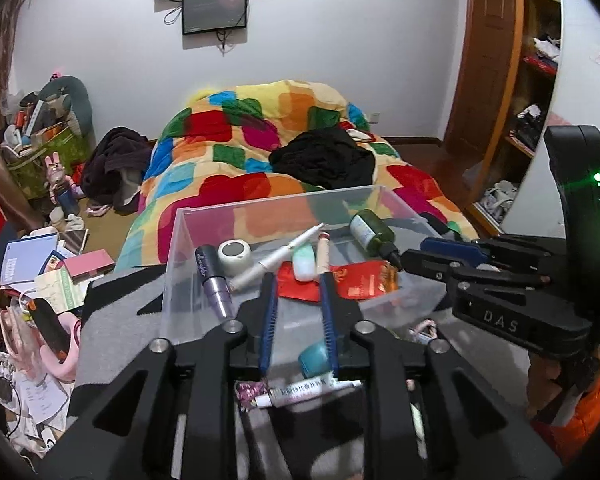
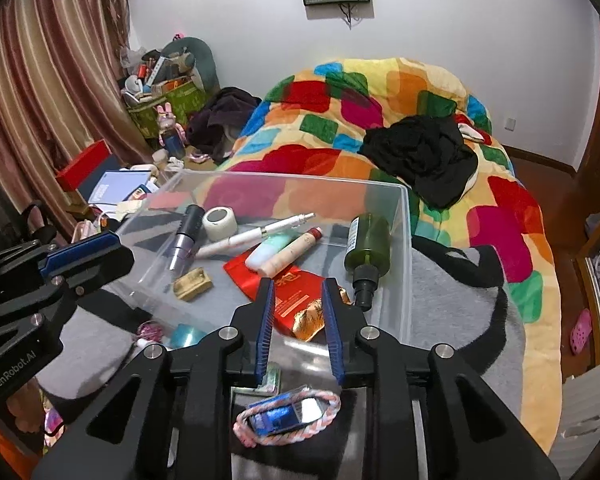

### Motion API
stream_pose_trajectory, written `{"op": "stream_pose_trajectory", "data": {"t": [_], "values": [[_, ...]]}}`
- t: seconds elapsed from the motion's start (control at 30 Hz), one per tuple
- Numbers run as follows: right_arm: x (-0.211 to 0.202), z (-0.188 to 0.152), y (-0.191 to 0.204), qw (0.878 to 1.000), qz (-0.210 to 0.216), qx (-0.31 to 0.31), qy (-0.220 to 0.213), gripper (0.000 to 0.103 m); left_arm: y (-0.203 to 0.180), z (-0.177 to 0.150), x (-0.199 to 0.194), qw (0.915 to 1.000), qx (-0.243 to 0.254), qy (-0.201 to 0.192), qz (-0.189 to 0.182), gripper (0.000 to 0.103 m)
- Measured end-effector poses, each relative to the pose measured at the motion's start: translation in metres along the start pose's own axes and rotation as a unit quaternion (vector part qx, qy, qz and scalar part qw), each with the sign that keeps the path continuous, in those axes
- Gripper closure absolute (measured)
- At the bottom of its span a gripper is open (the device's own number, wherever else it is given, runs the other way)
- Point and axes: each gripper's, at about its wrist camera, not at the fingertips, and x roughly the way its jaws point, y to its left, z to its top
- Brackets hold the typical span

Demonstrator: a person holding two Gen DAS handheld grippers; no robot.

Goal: Organize objects
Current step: 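Lower the spray can and pen into the clear box and open both grippers, then grasp the braided bracelet with the right gripper while the left grasps the beige foundation tube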

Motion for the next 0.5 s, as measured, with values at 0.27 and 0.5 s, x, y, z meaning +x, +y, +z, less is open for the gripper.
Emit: {"op": "stream_pose_trajectory", "data": {"t": [0.27,0.5], "values": [[-0.025,-0.018,0.000,1.000,-0.011,-0.001,-0.015,0.065,0.005,-0.029,-0.019,0.9996,-0.001,0.018,-0.022,0.056],[-0.031,-0.042,-0.012,0.999,-0.041,0.007,0.004,0.059,0.001,-0.066,-0.023,0.9975,0.004,0.056,-0.042,0.047]]}}
